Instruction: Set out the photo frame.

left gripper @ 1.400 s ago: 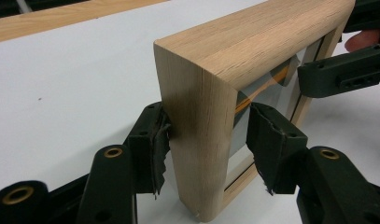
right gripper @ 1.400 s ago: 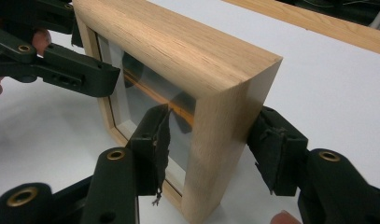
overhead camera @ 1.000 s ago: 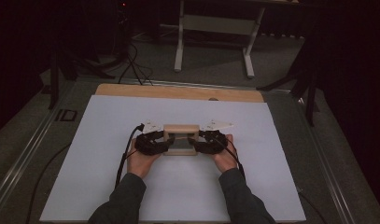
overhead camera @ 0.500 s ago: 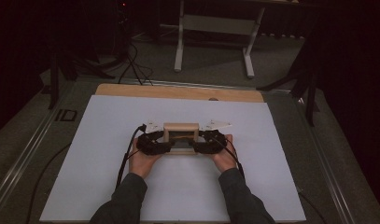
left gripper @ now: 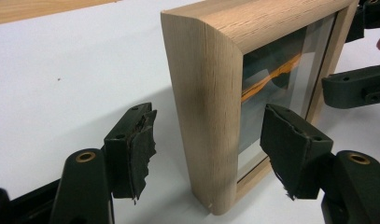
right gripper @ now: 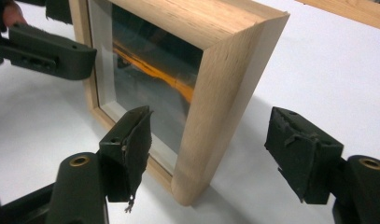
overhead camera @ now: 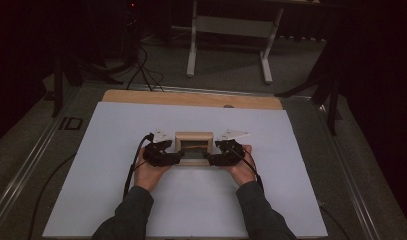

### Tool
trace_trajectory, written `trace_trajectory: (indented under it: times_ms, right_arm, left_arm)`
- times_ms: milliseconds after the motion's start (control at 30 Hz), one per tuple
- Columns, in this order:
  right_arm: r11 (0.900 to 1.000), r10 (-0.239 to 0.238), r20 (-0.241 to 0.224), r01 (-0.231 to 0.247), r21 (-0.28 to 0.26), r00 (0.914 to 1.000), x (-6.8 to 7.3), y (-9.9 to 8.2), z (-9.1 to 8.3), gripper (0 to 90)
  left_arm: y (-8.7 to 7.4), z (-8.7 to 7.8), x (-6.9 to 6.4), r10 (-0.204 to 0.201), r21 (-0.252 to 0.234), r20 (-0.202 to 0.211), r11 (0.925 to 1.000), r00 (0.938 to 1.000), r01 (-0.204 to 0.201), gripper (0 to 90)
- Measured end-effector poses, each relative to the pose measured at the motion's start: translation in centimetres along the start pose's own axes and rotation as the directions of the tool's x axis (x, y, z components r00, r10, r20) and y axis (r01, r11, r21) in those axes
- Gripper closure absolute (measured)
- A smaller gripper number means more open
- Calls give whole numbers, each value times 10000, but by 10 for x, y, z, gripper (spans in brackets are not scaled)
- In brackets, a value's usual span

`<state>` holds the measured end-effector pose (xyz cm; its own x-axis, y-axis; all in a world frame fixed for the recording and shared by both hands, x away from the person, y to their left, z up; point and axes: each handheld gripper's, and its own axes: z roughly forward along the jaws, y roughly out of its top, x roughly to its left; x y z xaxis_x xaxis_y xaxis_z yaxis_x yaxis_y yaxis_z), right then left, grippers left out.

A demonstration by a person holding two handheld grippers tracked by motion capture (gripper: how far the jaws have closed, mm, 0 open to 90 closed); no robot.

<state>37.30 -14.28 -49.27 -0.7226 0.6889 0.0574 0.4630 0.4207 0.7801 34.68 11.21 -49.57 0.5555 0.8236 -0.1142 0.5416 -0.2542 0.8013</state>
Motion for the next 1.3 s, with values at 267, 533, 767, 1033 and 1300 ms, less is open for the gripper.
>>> trace_trajectory:
  times_ms: [267,533,767,1033,1300]
  right_arm:
    - [9996,-243,12,243,111,9997,0,-1,-10,296]
    - [9989,-422,76,421,187,9991,-5,-8,-25,296]
    - [9984,-515,112,512,241,9986,-9,-18,-41,297]
    - [9986,-494,261,489,216,9984,-16,-33,-64,297]
    - [9989,-424,447,414,216,9981,-24,-48,-82,297]
  left_arm:
    - [-2,-14,2,224,56,45,9997,9997,-224,354]
    - [-10,-36,7,399,74,9,9992,9992,-399,365]
    - [-19,-55,12,519,61,-22,9986,9986,-519,366]
    - [-31,-77,20,431,31,-70,9991,9990,-430,368]
    - [-42,-95,27,335,-54,-215,9994,9992,-336,367]
